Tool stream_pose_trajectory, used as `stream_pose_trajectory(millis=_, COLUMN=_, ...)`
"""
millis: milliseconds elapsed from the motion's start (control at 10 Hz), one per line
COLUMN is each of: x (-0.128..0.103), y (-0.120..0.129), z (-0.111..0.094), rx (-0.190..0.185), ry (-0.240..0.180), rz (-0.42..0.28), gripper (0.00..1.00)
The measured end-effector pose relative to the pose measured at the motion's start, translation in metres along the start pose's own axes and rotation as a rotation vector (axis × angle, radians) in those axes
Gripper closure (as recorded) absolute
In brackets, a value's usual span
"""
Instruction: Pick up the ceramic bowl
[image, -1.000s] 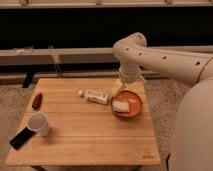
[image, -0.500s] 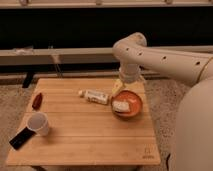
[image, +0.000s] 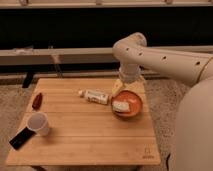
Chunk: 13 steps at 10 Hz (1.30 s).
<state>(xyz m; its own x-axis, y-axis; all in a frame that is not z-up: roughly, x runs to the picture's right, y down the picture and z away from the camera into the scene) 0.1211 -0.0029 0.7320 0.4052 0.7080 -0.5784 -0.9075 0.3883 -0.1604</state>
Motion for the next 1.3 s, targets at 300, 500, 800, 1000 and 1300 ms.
stream_pose_trajectory(millis=300, x=0.000, y=0.000, z=0.000, rx=0.000, ry=0.000, rz=0.000, gripper=0.02)
stream_pose_trajectory(millis=500, x=0.002, y=-0.003, z=0.006, rx=-0.002, ry=0.005, rz=0.010, gripper=0.02)
stream_pose_trajectory(millis=800, x=0.008, y=-0.011, z=0.040, rx=-0.007, ry=0.013, rz=0.042, gripper=0.02)
stream_pose_trajectory(millis=1000, x=0.011, y=-0.020, z=0.053, rx=-0.012, ry=0.017, rz=0.068, gripper=0.02)
stream_pose_trajectory(millis=1300, x=0.041, y=-0.048, z=0.080, rx=-0.022, ry=0.030, rz=0.131, gripper=0.02)
